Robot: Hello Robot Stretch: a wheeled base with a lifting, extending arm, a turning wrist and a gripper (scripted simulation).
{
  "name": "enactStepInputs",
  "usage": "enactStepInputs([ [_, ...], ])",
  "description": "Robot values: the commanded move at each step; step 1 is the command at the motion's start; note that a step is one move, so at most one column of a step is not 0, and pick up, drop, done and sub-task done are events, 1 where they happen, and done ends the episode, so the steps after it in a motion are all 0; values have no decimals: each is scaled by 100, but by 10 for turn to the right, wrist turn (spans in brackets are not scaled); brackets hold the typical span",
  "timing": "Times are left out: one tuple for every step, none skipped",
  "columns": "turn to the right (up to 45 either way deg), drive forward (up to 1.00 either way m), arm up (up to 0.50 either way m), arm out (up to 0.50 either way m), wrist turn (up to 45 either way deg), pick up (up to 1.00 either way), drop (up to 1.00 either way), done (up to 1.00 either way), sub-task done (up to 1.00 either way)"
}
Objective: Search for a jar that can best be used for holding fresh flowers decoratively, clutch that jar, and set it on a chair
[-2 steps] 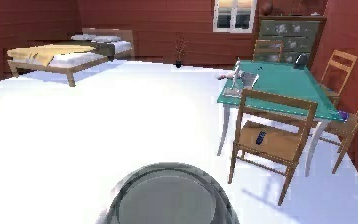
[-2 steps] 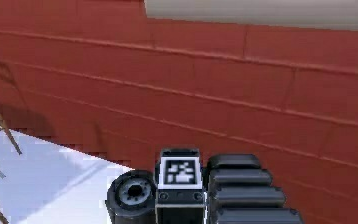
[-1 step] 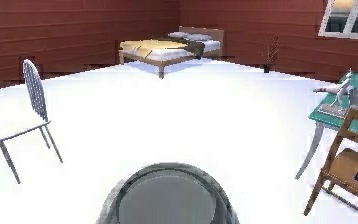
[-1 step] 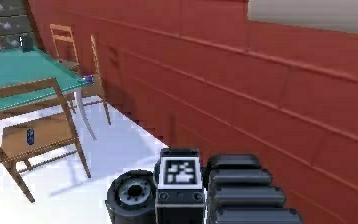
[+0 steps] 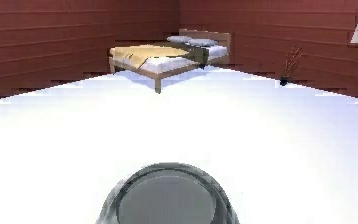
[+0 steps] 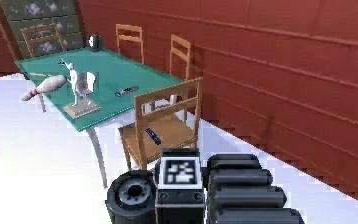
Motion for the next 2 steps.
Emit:
enactStepInputs([
  [-300, 0, 0, 0, 0, 0, 0, 0, 0],
  [0, 5, 0, 0, 0, 0, 0, 0, 0],
])
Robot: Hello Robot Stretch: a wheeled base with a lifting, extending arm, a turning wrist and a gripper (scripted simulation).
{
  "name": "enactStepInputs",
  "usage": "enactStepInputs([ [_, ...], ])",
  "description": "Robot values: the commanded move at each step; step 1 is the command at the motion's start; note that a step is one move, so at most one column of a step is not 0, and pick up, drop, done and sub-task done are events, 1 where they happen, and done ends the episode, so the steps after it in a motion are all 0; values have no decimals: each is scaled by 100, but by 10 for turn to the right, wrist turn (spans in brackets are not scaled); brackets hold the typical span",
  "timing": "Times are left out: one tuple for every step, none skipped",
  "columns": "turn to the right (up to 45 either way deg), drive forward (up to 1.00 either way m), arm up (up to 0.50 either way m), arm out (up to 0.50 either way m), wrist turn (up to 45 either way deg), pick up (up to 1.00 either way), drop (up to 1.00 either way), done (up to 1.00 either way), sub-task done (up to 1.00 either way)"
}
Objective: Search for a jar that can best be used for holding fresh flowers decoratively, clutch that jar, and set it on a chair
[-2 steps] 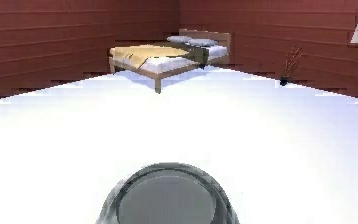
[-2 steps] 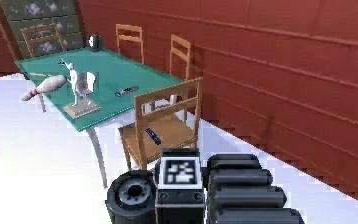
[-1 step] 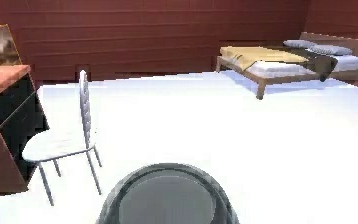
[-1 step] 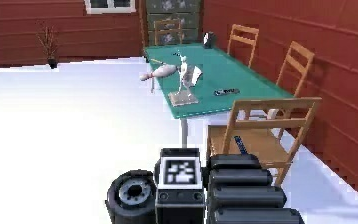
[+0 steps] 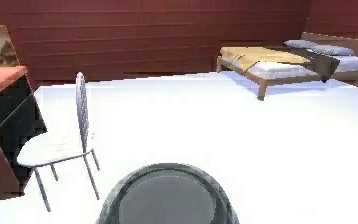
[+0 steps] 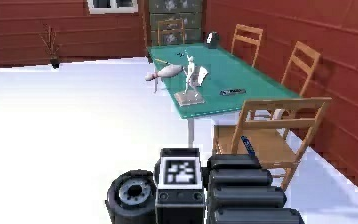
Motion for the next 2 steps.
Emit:
enactStepInputs([
  [0, 100, 0, 0, 0, 0, 0, 0, 0],
  [90, 0, 0, 0, 0, 0, 0, 0, 0],
])
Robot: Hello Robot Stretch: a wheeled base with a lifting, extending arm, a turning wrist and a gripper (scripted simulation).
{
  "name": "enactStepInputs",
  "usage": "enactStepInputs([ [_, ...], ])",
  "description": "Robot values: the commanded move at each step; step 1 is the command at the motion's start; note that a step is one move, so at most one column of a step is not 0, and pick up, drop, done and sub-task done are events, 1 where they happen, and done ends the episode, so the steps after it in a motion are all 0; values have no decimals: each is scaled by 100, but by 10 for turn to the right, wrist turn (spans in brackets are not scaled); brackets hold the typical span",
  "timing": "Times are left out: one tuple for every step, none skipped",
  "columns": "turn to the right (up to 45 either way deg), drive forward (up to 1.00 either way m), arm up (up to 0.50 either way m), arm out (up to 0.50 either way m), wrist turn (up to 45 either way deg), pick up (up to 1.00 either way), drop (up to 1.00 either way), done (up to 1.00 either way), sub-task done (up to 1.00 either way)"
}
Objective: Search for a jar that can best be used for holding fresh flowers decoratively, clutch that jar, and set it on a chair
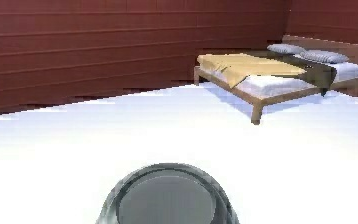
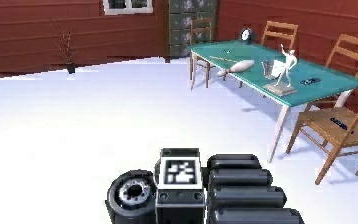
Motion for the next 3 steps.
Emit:
enactStepInputs([
  [0, 15, 0, 0, 0, 0, 0, 0, 0],
  [-210, 0, 0, 0, 0, 0, 0, 0, 0],
  [0, 85, 0, 0, 0, 0, 0, 0, 0],
])
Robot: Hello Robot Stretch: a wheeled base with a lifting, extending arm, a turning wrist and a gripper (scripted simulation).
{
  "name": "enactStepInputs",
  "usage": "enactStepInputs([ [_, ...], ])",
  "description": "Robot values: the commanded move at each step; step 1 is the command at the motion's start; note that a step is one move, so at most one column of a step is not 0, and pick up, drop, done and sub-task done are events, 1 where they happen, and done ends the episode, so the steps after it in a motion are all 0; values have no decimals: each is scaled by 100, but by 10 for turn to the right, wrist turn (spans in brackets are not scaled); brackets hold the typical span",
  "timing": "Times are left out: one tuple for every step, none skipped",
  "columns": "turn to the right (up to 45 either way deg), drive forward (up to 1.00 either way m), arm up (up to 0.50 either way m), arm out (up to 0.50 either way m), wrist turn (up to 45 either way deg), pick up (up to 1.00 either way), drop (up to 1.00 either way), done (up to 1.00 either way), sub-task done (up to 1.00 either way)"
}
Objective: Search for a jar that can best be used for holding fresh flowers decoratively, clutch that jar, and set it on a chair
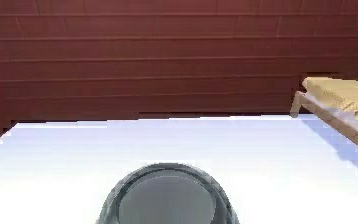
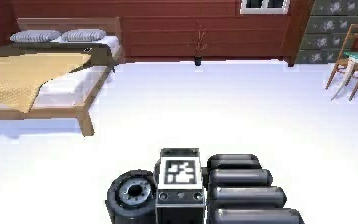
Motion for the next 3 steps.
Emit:
enactStepInputs([
  [-450, 0, 0, 0, 0, 0, 0, 0, 0],
  [-210, 0, 0, 0, 0, 0, 0, 0, 0],
  [0, 75, 0, 0, 0, 0, 0, 0, 0],
])
